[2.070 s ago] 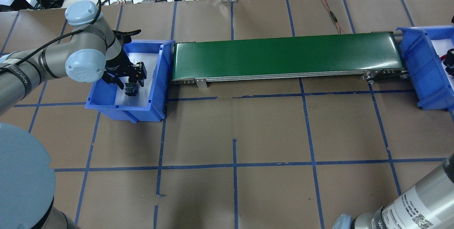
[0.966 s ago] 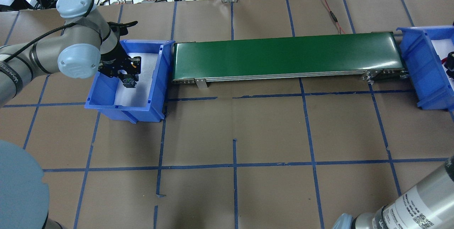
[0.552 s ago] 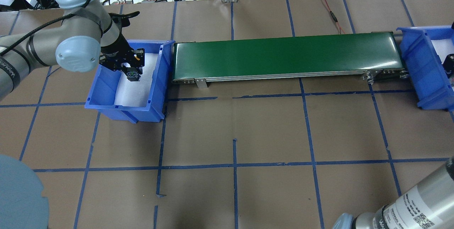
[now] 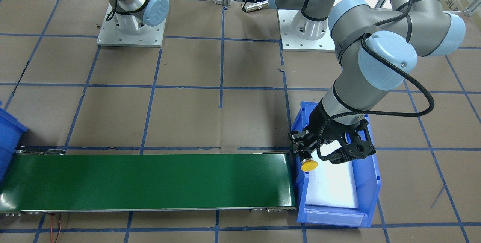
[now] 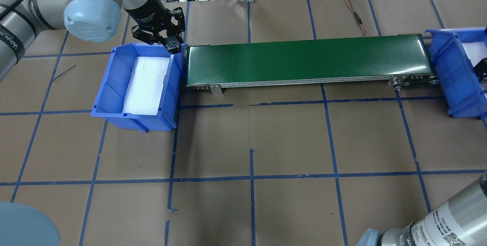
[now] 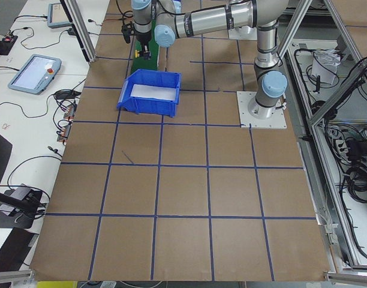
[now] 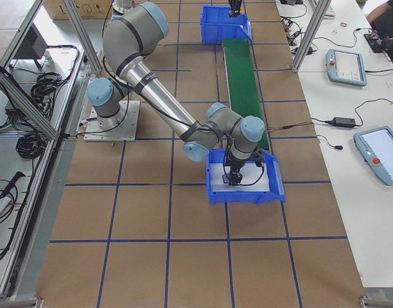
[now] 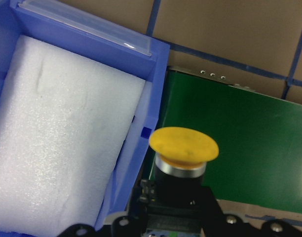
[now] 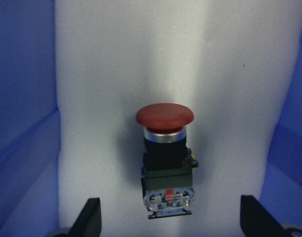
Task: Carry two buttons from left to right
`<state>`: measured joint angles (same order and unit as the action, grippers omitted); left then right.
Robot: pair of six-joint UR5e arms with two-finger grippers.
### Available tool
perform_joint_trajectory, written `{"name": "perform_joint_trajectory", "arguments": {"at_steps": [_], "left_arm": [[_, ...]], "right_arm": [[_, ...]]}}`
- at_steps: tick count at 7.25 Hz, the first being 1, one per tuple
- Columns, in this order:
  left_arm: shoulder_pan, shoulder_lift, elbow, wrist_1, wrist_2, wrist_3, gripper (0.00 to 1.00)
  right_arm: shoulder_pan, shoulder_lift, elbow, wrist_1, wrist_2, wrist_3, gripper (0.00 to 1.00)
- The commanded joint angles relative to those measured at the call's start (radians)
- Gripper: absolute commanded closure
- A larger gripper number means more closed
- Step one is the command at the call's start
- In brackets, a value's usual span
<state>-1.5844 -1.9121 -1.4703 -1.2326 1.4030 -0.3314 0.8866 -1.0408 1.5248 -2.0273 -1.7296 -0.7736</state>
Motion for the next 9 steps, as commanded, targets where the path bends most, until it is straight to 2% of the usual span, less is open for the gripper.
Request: {"name": "perform_joint_trajectory", "arguments": {"at_steps": [1,2,4,5,7,9], "left_arm": [[-0.023,-0.053,0.008,0.059,-0.036,-0.070,0.76],[-0.029,-0.082,0.010,0.088,-0.036,-0.071,0.76],[-0.031,-0.094,0.010,0.099,-0.036,-0.071,0.76],[-0.031,-0.107,0.010,0.131,-0.057,-0.086,0.76],[-0.031,-0.174,0.010,0.229,-0.081,-0.097,0.76],[-0.031,-0.186,0.010,0.235,-0.088,-0.094,0.76]], "right_arm": [[0.000,-0.045,0.018,-0.001,0.004,0.002,0.00],[0.000,-0.057,0.015,0.005,0.002,0.001,0.00],[0.012,-0.160,0.011,0.060,0.005,0.002,0.00],[0.018,-0.236,0.011,0.115,0.018,0.005,0.00],[0.021,-0.284,0.011,0.156,0.033,0.005,0.00],[0.102,-0.350,0.012,0.223,0.021,0.058,0.00]]}}
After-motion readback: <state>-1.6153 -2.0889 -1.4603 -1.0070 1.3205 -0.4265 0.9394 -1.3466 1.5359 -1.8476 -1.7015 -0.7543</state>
